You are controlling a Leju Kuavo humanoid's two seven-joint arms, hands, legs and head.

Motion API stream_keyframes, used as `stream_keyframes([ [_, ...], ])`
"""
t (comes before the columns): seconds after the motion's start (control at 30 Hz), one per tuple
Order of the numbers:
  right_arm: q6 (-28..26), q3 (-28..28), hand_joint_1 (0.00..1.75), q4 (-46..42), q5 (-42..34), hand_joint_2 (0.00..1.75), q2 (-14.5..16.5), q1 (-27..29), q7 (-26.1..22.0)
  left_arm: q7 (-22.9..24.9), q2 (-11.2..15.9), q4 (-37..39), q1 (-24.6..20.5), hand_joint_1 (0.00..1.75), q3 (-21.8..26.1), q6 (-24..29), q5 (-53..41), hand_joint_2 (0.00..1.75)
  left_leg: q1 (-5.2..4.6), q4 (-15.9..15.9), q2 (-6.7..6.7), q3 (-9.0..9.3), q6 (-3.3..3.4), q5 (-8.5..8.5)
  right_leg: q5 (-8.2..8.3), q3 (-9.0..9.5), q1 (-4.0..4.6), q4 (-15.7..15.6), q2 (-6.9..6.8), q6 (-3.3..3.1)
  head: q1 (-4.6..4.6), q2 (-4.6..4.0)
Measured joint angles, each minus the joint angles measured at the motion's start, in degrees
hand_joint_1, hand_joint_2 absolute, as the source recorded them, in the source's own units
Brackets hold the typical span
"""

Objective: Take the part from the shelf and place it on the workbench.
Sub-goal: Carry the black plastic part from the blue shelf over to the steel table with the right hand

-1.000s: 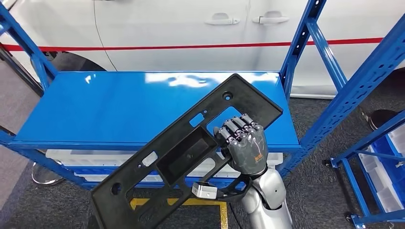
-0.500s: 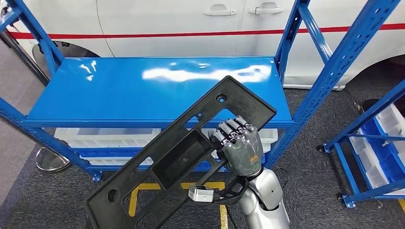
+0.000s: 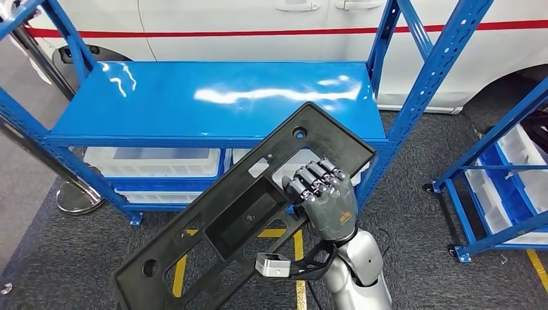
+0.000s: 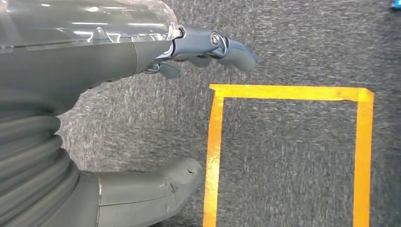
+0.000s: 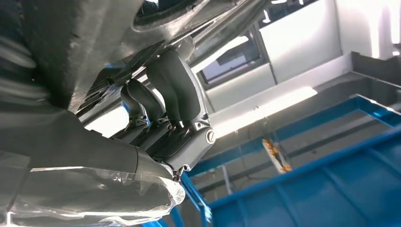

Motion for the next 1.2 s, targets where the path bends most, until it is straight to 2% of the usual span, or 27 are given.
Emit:
stream_keyframes([
  [0.07, 0.0, 0.0, 1.75, 0.0, -0.3, 1.75, 0.0, 0.0, -0.1, 0.0, 0.0, 0.0, 0.0, 0.00, 0.0, 0.0, 0.0, 1.75, 0.08, -0.5, 0.15, -0.66, 1.00, 1.11, 0.52, -0.24, 0.03, -0.2, 0.11, 0.73, 0.02, 0.00],
  [0.1, 0.0, 0.0, 1.75, 0.0, -0.5, 1.75, 0.0, 0.0, -0.1, 0.0, 0.0, 0.0, 0.0, 0.00, 0.0, 0.0, 0.0, 1.75, 0.19, -0.8, 0.32, -1.11, 1.57, 1.87, -0.60, -0.72, 0.06, 0.6, 0.23, 0.99, 0.04, 0.00],
  [0.13, 0.0, 0.0, 1.75, 0.0, -0.7, 1.75, -0.1, 0.0, -0.1, 0.0, 0.0, 0.0, -0.1, 0.00, 0.0, 0.0, 0.0, 1.75, 0.29, -1.0, 0.49, -1.74, 2.07, 2.73, -2.85, -1.50, 0.10, 2.4, 0.34, 1.19, 0.04, 0.00],
  [0.2, 0.0, 0.0, 1.75, 0.0, -0.9, 1.75, -0.1, 0.0, -0.2, 0.0, 0.0, 0.0, -0.1, 0.00, 0.0, 0.0, 0.0, 1.75, 0.18, -1.0, 0.65, -3.43, 2.63, 4.16, -8.96, -3.43, 0.03, 9.3, 0.42, 1.33, 0.05, 0.00],
  [0.23, 0.0, 0.0, 1.75, 0.0, -0.9, 1.75, -0.1, 0.1, -0.2, 0.0, 0.0, 0.0, -0.1, 0.00, 0.0, 0.0, 0.0, 1.75, 0.07, -0.9, 0.66, -4.36, 2.68, 4.80, -10.94, -4.12, 0.01, 12.9, 0.42, 1.38, 0.04, 0.00],
  [0.27, 0.0, 0.0, 1.75, 0.0, -0.9, 1.75, -0.1, 0.1, -0.2, 0.0, 0.0, 0.0, 0.0, 0.00, 0.0, 0.0, 0.0, 1.75, -0.04, -0.7, 0.66, -5.28, 2.67, 5.37, -11.51, -4.21, 0.01, 15.4, 0.42, 1.37, 0.04, 0.00],
  [0.3, 0.0, 0.0, 1.75, 0.0, -1.0, 1.75, -0.1, 0.1, -0.2, 0.0, 0.0, 0.0, 0.0, 0.00, 0.0, 0.0, 0.0, 1.75, -0.17, -0.5, 0.66, -6.18, 2.65, 5.88, -10.86, -3.40, 0.03, 16.1, 0.41, 1.26, 0.04, 0.00],
  [0.33, 0.0, 0.0, 1.75, 0.0, -1.0, 1.75, -0.1, 0.1, -0.2, 0.0, 0.0, 0.0, 0.0, 0.00, 0.0, 0.0, 0.0, 1.75, -0.30, -0.3, 0.65, -6.97, 2.61, 6.33, -9.57, -1.70, 0.10, 14.9, 0.42, 1.01, 0.04, 0.00],
  [0.37, 0.0, 0.0, 1.75, 0.1, -1.0, 1.75, -0.2, 0.1, -0.2, 0.0, 0.0, 0.0, 0.0, 0.00, 0.0, 0.0, 0.0, 1.75, -0.43, -0.1, 0.62, -7.67, 2.56, 6.77, -8.19, 1.07, 0.23, 11.7, 0.42, 0.59, 0.04, 0.00],
  [0.43, 0.0, 0.0, 1.75, 0.1, -1.0, 1.75, -0.1, 0.1, -0.2, 0.0, -0.2, 0.0, 0.0, 0.00, 0.0, 0.0, 0.1, 1.75, -0.64, 0.2, 0.56, -8.69, 2.24, 7.59, -7.73, 6.99, 0.65, 3.4, 0.35, -0.38, 0.02, 0.00],
  [0.47, 0.0, 0.1, 1.75, 0.1, -0.8, 1.75, -0.1, 0.1, -0.1, 0.0, -0.2, 0.0, 0.1, 0.00, 0.0, 0.0, 0.1, 1.75, -0.61, 0.3, 0.55, -8.95, 1.99, 8.05, -7.90, 8.89, 0.85, 0.4, 0.33, -0.65, 0.02, 0.00],
  [0.5, 0.0, 0.1, 1.75, 0.2, -0.6, 1.75, -0.1, 0.1, 0.1, 0.0, -0.3, 0.0, 0.1, 0.00, 0.0, 0.0, 0.1, 1.75, -0.48, 0.2, 0.58, -9.10, 1.67, 8.54, -8.10, 9.65, 1.04, -1.1, 0.32, -0.78, 0.01, 0.00],
  [0.57, 0.0, 0.2, 1.75, 0.2, 0.0, 1.75, -0.1, 0.1, 0.5, 0.0, -0.3, 0.0, 0.1, 0.00, 0.1, 0.0, 0.1, 1.75, -0.22, -0.2, 0.55, -9.29, 1.05, 9.37, -6.95, 9.29, 1.02, -2.0, 0.26, -0.95, 0.03, 0.00],
  [0.6, 0.0, 0.3, 1.75, 0.3, 0.3, 1.75, -0.1, 0.1, 0.7, 0.0, -0.3, 0.0, 0.2, 0.00, 0.1, 0.0, 0.1, 1.75, -0.17, -0.1, 0.48, -9.63, 0.71, 8.94, -6.27, 8.99, 0.83, -2.5, 0.17, -1.25, 0.02, 0.00],
  [0.63, 0.0, 0.4, 1.75, 0.4, 0.6, 1.75, -0.1, 0.1, 0.9, 0.0, -0.3, 0.0, 0.2, 0.00, 0.1, 0.0, 0.1, 1.75, -0.13, 1.0, 0.40, -10.20, 0.39, 7.51, -5.57, 8.54, 0.56, -2.9, 0.04, -1.56, 0.02, 0.00],
  [0.67, 0.0, 0.5, 1.75, 0.5, 1.1, 1.75, -0.1, 0.1, 1.0, 0.0, -0.3, 0.0, 0.2, 0.00, 0.1, 0.0, 0.0, 1.75, 0.02, 3.3, 0.33, -11.05, 0.04, 5.03, -4.88, 7.99, 0.28, -3.1, -0.08, -1.80, 0.01, 0.00],
  [0.73, 0.0, 0.6, 1.75, 0.6, 2.1, 1.75, -0.1, 0.1, 1.2, 0.0, -0.3, 0.0, 0.3, 0.00, 0.1, 0.0, -0.1, 1.75, 0.46, 10.5, 0.29, -13.00, -0.67, -0.22, -3.74, 6.49, 0.12, -3.0, -0.16, -1.89, 0.01, 0.00],
  [0.77, 0.0, 0.6, 1.75, 0.6, 2.6, 1.75, -0.1, 0.1, 1.3, 0.0, -0.2, 0.0, 0.3, 0.00, 0.1, 0.0, -0.1, 1.75, 0.72, 13.9, 0.29, -13.54, -1.03, -1.52, -3.18, 5.64, 0.02, -2.9, -0.20, -1.72, 0.01, 0.00],
  [0.8, 0.0, 0.7, 1.75, 0.7, 2.9, 1.75, -0.1, 0.1, 1.4, 0.0, -0.2, 0.0, 0.2, 0.00, 0.1, 0.0, -0.1, 1.75, 0.97, 15.7, 0.29, -13.36, -1.41, -1.43, -2.69, 4.78, -0.15, -2.7, -0.24, -1.48, 0.01, 0.00],
  [0.83, 0.0, 0.7, 1.75, 0.7, 3.1, 1.75, -0.2, 0.1, 1.5, 0.0, -0.2, 0.0, 0.2, 0.00, 0.1, 0.0, -0.1, 1.75, 1.24, 15.8, 0.30, -12.38, -1.77, -0.36, -2.25, 3.93, -0.35, -2.4, -0.26, -1.18, 0.01, 0.00],
  [0.87, 0.0, 0.7, 1.75, 0.8, 3.3, 1.75, -0.2, 0.1, 1.5, 0.0, -0.2, 0.0, 0.2, 0.00, 0.1, 0.0, -0.1, 1.75, 1.56, 13.6, 0.30, -10.19, -2.16, 1.31, -1.90, 3.07, -0.61, -1.9, -0.27, -0.83, 0.01, 0.00],
  [0.93, 0.0, 0.7, 1.75, 0.8, 3.3, 1.75, -0.1, 0.1, 1.7, 0.0, -0.3, 0.0, 0.1, 0.00, 0.1, 0.0, -0.2, 1.75, 1.91, 6.0, 0.15, -4.65, -3.01, 2.27, -1.39, 1.55, -0.93, -0.9, -0.27, -0.06, -0.02, 0.00],
  [0.97, 0.0, 0.7, 1.75, 0.8, 3.3, 1.75, -0.1, 0.1, 1.8, 0.0, -0.3, 0.0, 0.0, 0.00, 0.1, 0.0, -0.2, 1.75, 1.90, 2.8, -0.01, -2.49, -2.97, 1.91, -1.07, 1.01, -0.94, -0.5, -0.26, 0.37, -0.01, 0.00],
  [1.0, 0.0, 0.8, 1.75, 0.8, 3.3, 1.75, -0.2, 0.1, 1.8, 0.0, -0.3, 0.0, 0.0, 0.00, 0.1, 0.0, -0.3, 1.75, 1.76, 1.0, -0.19, -1.49, -2.75, 1.15, -0.73, 0.70, -0.83, -0.2, -0.24, 0.76, 0.00, 0.00],
  [1.1, 0.0, 0.9, 1.75, 0.8, 3.2, 1.75, -0.2, 0.1, 2.1, 0.0, -0.3, 0.0, 0.1, 0.00, 0.2, 0.0, -0.4, 1.75, 1.48, 0.6, -0.26, -2.10, -1.00, 1.56, 0.07, 0.25, -0.79, 0.0, -0.12, 1.92, 0.03, 0.00],
  [1.13, 0.0, 0.9, 1.75, 0.8, 3.2, 1.75, -0.2, 0.1, 2.2, 0.1, -0.3, 0.0, 0.1, 0.00, 0.2, 0.0, -0.4, 1.75, 1.45, 0.7, -0.14, -2.64, -0.31, 2.06, -1.05, -0.19, -0.87, 0.8, -0.07, 2.17, 0.04, 0.00],
  [1.2, 0.0, 0.9, 1.75, 1.0, 3.2, 1.75, -0.3, 0.0, 2.6, 0.1, -0.3, 0.0, -0.1, 0.00, 0.3, 0.0, -0.4, 1.75, 1.30, 0.7, 0.10, -3.97, 1.00, 3.28, -6.18, -1.88, -0.98, 5.7, 0.02, 2.32, 0.05, 0.00],
])
